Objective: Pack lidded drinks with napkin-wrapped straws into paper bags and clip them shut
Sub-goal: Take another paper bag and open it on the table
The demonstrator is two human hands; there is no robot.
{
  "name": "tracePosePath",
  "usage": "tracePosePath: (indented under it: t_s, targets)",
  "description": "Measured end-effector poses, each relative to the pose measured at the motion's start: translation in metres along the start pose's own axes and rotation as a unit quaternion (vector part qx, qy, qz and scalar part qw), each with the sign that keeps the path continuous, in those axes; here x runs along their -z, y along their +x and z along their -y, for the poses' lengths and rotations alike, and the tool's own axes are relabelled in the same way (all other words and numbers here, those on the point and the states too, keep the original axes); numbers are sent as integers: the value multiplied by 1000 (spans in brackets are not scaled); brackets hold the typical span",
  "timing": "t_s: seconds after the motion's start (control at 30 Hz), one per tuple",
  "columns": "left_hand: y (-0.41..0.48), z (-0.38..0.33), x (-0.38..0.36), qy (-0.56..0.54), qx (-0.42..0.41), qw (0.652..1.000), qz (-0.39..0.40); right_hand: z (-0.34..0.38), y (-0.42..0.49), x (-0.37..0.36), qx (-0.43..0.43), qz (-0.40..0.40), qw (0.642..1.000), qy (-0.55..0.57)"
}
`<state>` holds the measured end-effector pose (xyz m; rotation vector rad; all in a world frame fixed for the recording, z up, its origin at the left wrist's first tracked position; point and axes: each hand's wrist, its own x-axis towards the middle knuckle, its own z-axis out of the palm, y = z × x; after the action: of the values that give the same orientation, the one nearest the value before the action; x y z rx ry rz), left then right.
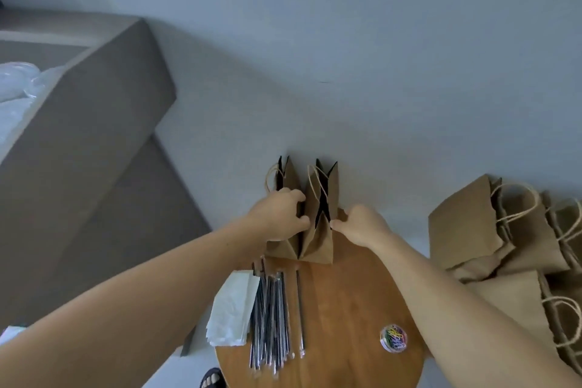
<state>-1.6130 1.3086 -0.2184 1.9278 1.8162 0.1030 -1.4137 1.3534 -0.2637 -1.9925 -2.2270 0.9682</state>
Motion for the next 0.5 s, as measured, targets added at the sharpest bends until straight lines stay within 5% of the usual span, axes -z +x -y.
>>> tracePosePath:
  t_s: [0.2, 0.5]
  targets:
    - [-24, 4, -30, -31, 71, 997, 14, -13, 38, -33, 30, 41, 998, -22]
    - [-40, 7, -40, -77, 51, 996, 0, -43, -6, 3, 72, -116, 986, -92]
